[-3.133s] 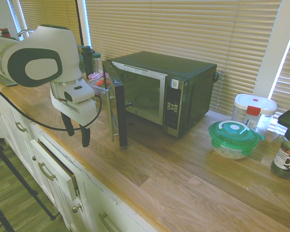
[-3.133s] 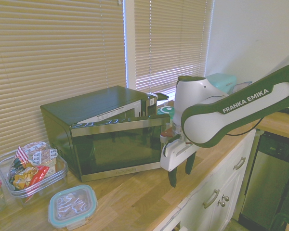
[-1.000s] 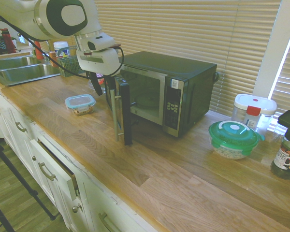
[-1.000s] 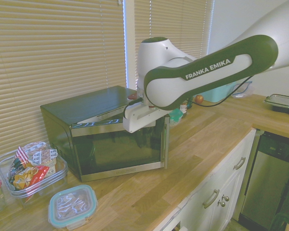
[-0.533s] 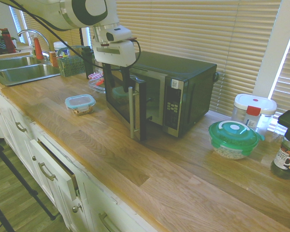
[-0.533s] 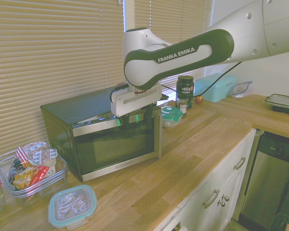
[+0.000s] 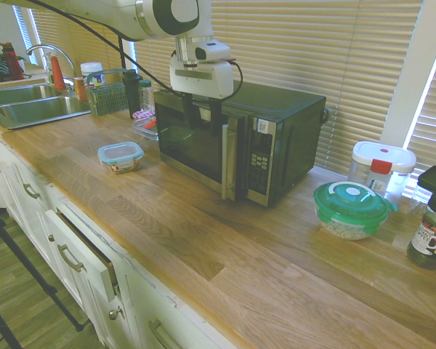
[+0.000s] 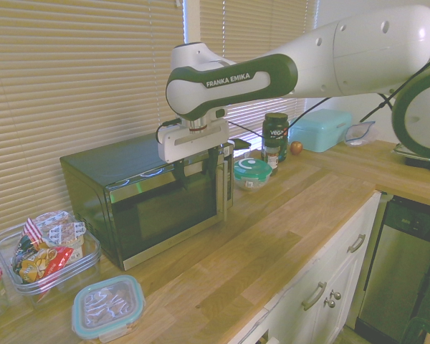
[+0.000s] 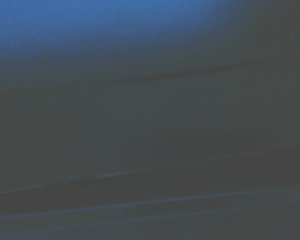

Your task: Close the microwave

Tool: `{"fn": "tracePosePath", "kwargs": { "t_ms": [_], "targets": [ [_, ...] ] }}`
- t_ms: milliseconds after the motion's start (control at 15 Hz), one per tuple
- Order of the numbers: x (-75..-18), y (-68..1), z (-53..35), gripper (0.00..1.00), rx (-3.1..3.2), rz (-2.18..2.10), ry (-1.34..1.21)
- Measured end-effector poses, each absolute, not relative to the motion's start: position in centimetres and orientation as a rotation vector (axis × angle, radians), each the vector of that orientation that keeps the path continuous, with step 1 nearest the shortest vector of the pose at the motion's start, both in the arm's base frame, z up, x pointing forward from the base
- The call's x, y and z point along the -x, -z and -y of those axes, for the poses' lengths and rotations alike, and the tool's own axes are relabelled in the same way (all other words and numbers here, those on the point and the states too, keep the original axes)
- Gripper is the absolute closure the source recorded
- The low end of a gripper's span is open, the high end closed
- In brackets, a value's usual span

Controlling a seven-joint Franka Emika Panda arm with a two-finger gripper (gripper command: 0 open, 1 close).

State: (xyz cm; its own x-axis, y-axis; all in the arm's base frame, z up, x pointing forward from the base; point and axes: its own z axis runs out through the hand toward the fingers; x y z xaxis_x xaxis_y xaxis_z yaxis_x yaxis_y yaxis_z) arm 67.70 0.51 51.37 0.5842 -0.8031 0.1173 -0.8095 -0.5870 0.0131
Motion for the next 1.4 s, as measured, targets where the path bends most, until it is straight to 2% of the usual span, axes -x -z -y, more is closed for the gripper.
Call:
{"fn": "tracePosePath", "kwargs": {
  "t_ms": [800, 1400],
  "targets": [
    [-70.2, -51.7, 0.5, 0.00, -2.770, 1.346, 0.019],
    [-67.8, -53.5, 0.5, 0.00, -2.807, 1.354, -0.108]
  ]
}}
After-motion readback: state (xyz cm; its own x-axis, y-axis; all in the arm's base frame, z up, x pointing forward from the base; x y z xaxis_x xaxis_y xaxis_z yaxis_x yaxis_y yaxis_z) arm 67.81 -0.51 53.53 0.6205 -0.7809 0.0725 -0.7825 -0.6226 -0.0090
